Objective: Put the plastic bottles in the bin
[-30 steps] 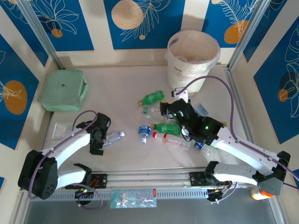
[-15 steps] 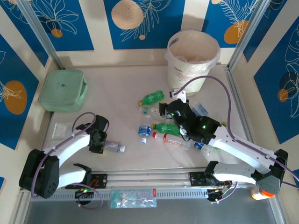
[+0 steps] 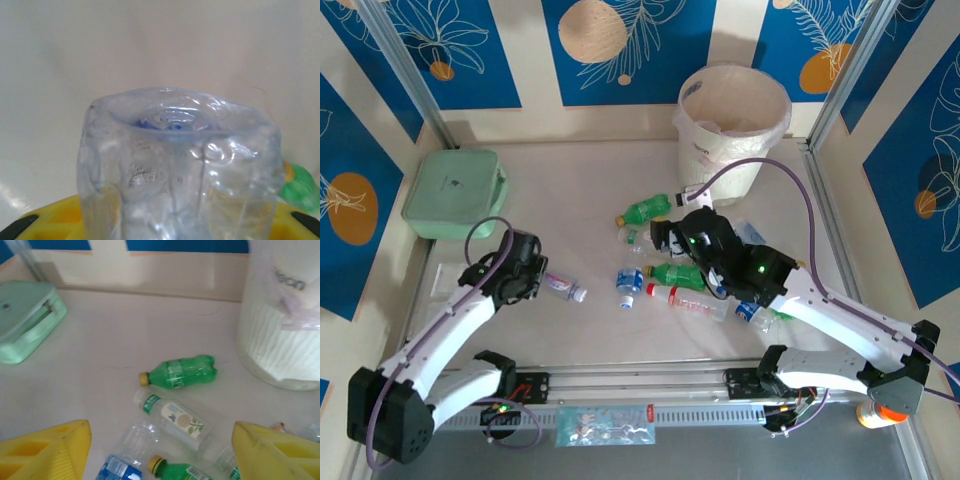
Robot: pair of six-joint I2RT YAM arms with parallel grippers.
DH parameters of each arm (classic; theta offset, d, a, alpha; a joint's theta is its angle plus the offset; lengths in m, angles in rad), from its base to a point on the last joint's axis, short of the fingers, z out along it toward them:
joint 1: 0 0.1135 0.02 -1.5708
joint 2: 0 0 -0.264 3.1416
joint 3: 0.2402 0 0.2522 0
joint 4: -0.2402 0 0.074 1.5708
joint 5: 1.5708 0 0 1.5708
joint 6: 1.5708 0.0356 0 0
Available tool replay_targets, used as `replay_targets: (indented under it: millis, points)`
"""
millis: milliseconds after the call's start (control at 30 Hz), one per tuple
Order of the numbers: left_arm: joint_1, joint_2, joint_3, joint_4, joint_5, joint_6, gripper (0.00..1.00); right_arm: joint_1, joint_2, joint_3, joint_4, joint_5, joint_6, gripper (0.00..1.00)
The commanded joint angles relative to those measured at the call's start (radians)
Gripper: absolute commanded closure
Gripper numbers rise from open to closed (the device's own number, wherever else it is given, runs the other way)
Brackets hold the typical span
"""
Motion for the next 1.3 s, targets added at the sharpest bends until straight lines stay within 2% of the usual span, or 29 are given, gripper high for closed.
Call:
replay_targets:
  millis: [0,67,167,267,367,467,533,667,733,867,967,1267]
  points:
    - [0.009,-0.044,0.003,0.195,0.077,0.334,0.7,-0.014,-0.027,0.039,0.0,-0.215,-0.049,0.25]
    - [0.009,-0.07,0.012,0.267,0.125,0.501,0.72,-0.028,-0.03,0.049,0.007,-0.349,-0.056,0.25]
    - [0.009,-0.087,0.048,0.304,0.209,0.641,0.72,-0.043,-0.028,0.064,0.008,-0.491,-0.041,0.25]
    - [0.009,-0.085,0.125,0.29,0.303,0.737,0.7,-0.048,-0.036,0.061,0.037,-0.615,-0.046,0.26]
    - [0.009,-0.104,0.162,0.391,0.473,0.796,0.68,-0.047,-0.057,0.032,0.104,-0.712,-0.05,0.25]
    - [0.008,-0.115,0.162,0.564,0.616,0.743,0.68,-0.06,-0.052,0.043,0.126,-0.775,-0.017,0.25]
    - [0.005,-0.109,0.153,0.697,0.689,0.681,0.67,-0.081,-0.043,0.054,0.15,-0.864,0.008,0.23]
    - [-0.002,-0.091,0.136,0.906,0.78,0.574,0.67,-0.158,-0.001,0.066,0.236,-1.119,0.093,0.17]
    - [-0.003,-0.081,0.136,0.961,0.8,0.533,0.67,-0.175,0.022,0.071,0.268,-1.193,0.123,0.13]
    - [-0.015,-0.055,0.129,1.082,0.834,0.44,0.66,-0.181,0.062,0.09,0.297,-1.225,0.141,0.08]
    - [-0.03,-0.049,0.128,1.129,0.842,0.421,0.65,-0.185,0.109,0.123,0.299,-1.237,0.155,0.07]
    - [-0.058,-0.045,0.131,1.138,0.837,0.42,0.63,-0.188,0.241,0.188,0.395,-1.344,0.249,0.1]
